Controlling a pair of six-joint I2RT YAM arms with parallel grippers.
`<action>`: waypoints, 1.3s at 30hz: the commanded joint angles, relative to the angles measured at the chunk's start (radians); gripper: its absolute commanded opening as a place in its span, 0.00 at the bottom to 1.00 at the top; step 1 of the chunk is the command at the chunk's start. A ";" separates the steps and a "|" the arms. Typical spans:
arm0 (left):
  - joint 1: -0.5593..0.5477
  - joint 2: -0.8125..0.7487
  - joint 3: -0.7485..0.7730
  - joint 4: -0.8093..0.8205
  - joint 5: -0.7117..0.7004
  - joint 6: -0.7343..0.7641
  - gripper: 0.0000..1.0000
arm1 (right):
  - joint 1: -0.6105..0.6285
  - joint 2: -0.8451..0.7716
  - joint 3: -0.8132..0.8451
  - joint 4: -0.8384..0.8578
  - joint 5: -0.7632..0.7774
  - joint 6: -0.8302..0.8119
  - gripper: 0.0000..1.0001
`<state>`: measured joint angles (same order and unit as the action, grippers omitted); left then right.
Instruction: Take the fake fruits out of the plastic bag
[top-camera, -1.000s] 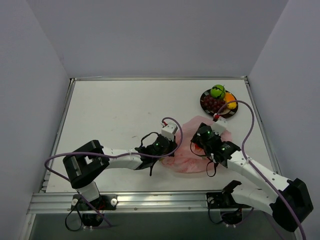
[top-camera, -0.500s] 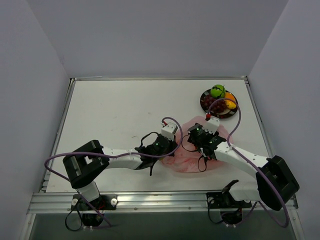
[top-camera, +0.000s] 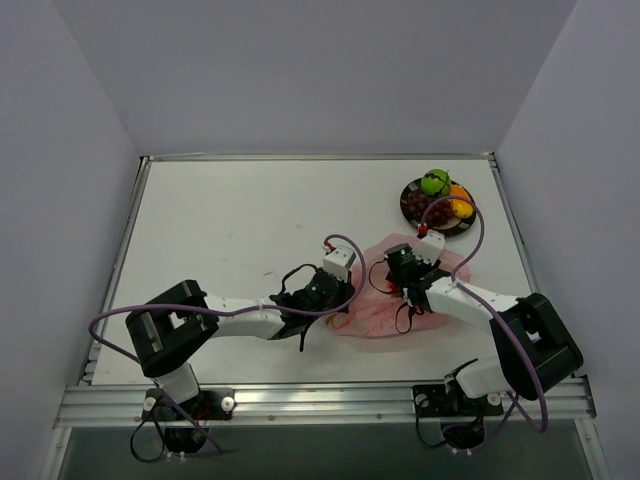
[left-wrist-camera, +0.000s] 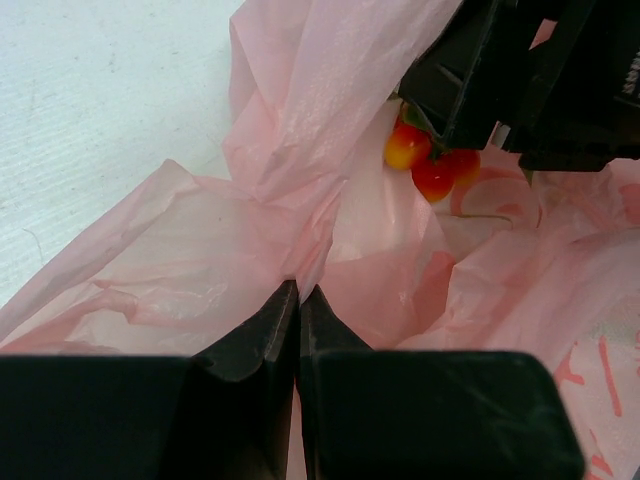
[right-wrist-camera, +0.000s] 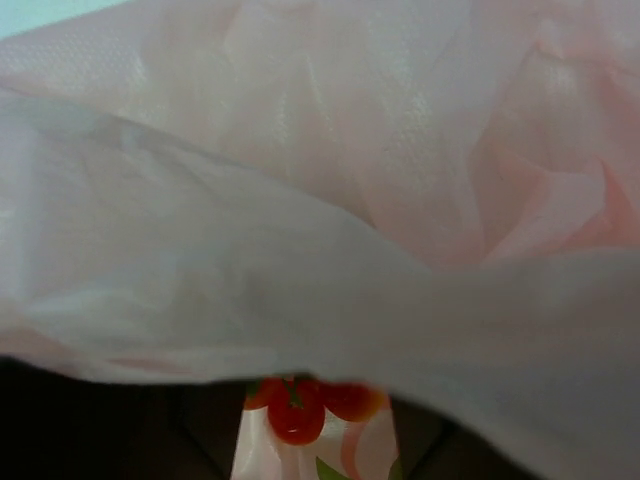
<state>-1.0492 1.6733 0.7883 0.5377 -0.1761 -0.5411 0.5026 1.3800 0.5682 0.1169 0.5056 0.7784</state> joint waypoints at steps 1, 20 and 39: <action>-0.006 -0.037 0.023 0.031 -0.005 0.018 0.02 | -0.009 0.031 0.007 0.015 0.019 -0.016 0.45; -0.006 -0.093 0.016 0.001 -0.080 0.059 0.02 | 0.140 -0.476 0.013 -0.065 -0.174 -0.073 0.00; 0.035 -0.096 0.009 -0.042 -0.169 0.145 0.02 | -0.169 -0.276 0.431 0.004 0.039 -0.361 0.00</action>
<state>-1.0206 1.5913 0.7864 0.4969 -0.3126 -0.4355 0.4259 1.0111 1.0374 0.0853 0.4530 0.4698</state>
